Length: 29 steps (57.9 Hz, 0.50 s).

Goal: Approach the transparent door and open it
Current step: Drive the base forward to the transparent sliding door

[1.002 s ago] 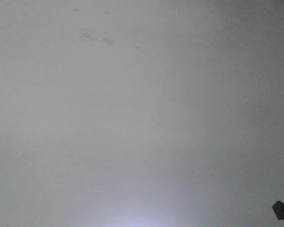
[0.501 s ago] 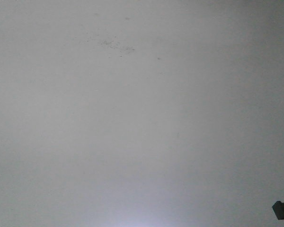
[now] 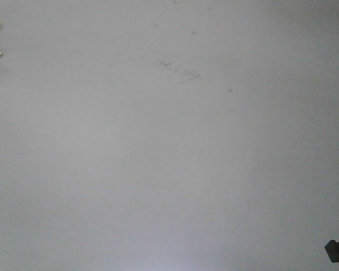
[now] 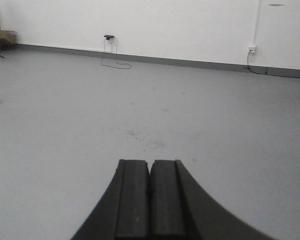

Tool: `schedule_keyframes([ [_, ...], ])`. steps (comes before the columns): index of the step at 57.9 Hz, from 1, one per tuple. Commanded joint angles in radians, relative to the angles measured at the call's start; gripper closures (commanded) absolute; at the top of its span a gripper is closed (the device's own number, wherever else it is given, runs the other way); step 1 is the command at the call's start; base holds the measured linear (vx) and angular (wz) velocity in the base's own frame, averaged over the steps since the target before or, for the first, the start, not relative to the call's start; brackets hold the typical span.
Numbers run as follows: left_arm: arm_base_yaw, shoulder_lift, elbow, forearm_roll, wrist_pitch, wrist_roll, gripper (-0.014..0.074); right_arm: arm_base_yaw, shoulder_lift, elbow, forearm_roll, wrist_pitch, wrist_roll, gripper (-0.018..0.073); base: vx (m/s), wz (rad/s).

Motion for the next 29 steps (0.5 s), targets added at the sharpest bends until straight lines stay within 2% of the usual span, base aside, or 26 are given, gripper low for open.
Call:
schedule_keyframes([
  [1, -0.001, -0.006, 0.008, -0.012, -0.083, -0.003, 0.0594, -0.007, -0.016, 0.004, 0.000, -0.080, -0.001, 0.0564, 0.47, 0.33],
  [29, -0.001, -0.006, 0.008, -0.012, -0.083, -0.003, 0.0594, -0.007, -0.016, 0.004, 0.000, -0.080, -0.001, 0.0564, 0.49, 0.32],
])
